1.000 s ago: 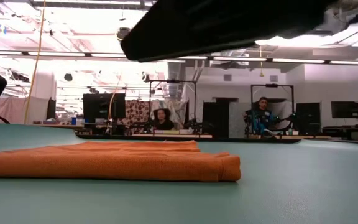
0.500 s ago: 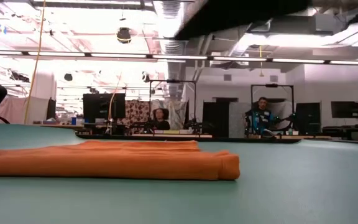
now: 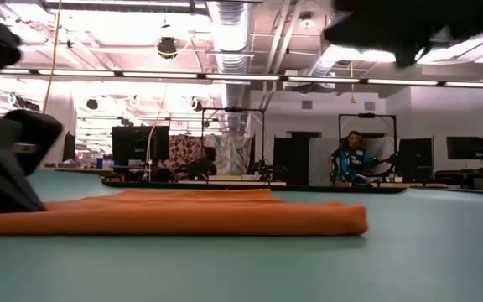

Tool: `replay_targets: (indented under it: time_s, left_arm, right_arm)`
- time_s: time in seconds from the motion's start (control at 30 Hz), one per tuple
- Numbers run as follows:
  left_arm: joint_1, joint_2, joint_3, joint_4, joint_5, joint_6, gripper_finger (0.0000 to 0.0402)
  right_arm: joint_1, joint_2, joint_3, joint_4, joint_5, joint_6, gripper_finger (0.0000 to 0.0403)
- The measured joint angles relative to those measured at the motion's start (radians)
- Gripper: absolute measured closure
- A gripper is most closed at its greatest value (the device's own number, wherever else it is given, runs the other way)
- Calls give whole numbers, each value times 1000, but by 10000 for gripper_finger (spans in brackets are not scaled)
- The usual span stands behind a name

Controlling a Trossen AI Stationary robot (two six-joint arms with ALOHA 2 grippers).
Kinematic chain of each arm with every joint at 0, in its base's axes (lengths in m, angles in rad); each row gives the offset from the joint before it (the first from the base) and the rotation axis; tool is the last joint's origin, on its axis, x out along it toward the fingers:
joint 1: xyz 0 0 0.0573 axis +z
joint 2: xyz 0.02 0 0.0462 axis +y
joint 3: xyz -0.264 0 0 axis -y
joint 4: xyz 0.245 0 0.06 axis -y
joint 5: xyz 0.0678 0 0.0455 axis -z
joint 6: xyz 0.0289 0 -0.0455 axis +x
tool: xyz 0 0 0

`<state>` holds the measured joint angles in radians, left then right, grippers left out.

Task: Roll towel
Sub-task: Roll the orange towel

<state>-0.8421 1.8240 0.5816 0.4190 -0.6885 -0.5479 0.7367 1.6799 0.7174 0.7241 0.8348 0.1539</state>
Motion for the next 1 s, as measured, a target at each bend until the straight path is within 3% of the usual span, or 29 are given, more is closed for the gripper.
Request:
replay_targets:
  time_s: [0.13, 0.27, 0.57, 1.0]
  left_arm:
    - [37, -2, 1, -1, 50, 13, 401]
    - [42, -2, 1, -5, 55, 12, 401]
    - [41, -2, 1, -19, 51, -22, 401]
    - [42, 0, 0, -25, 49, -33, 402]
  right_arm:
    - [-26, 140, 20, 128, -64, -72, 182]
    - [-40, 252, 64, 132, -105, -76, 182]
    - [-73, 370, 103, 107, -178, -33, 155]
    - [-118, 362, 111, -282, -220, 206, 149]
